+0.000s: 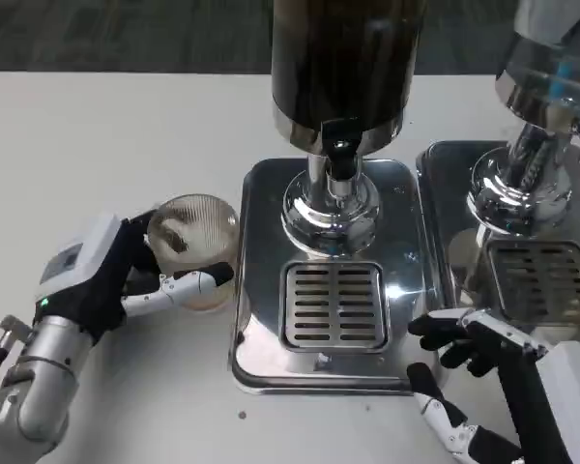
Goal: Grasp the cup under the faucet to collect the drink, then remove the cup.
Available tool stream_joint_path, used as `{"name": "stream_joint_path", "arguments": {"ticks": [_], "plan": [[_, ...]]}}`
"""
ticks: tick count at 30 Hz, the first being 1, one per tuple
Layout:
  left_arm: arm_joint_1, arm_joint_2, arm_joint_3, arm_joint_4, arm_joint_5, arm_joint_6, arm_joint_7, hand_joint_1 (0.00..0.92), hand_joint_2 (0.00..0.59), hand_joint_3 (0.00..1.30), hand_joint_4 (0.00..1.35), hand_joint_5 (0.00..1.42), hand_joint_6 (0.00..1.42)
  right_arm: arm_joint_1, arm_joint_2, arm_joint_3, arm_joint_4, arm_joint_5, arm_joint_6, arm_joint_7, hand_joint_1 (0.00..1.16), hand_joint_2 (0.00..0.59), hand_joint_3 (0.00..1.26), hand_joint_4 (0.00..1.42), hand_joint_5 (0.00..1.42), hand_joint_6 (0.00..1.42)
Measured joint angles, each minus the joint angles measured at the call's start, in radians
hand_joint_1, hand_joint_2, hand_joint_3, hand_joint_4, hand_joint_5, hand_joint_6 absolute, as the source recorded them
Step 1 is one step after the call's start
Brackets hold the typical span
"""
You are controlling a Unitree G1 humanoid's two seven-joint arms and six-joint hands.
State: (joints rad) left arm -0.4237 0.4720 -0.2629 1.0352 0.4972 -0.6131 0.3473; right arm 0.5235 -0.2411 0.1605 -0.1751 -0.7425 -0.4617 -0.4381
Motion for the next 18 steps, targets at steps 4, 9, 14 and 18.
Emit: {"name": "stream_joint_path", "arguments": {"ticks": [4,9,14,18], "plan": [[0.000,0.000,-0.013,0.000,0.026,0.000,0.027,0.266,0.058,0.45,0.60,0.83,0.98,0.004,0.001,-0.001,-0.014,-0.016,0.007,-0.004,0.68,0.387,0.54,0.57,0.65,0.72],[-0.001,0.000,-0.028,0.000,0.042,0.012,0.059,0.316,0.076,0.48,0.65,0.89,1.07,0.006,0.004,-0.002,-0.023,-0.016,0.009,-0.013,0.64,0.391,0.56,0.58,0.66,0.73],[-0.003,0.000,-0.033,0.000,0.063,0.031,0.079,0.352,0.083,0.51,0.68,0.94,1.12,0.007,0.004,-0.003,-0.023,-0.014,0.009,-0.013,0.59,0.406,0.56,0.59,0.66,0.72],[-0.002,-0.001,-0.034,0.000,0.066,0.034,0.093,0.357,0.088,0.56,0.73,0.99,1.17,0.007,0.004,-0.007,-0.023,-0.009,0.009,-0.013,0.58,0.405,0.56,0.59,0.66,0.72]]}}
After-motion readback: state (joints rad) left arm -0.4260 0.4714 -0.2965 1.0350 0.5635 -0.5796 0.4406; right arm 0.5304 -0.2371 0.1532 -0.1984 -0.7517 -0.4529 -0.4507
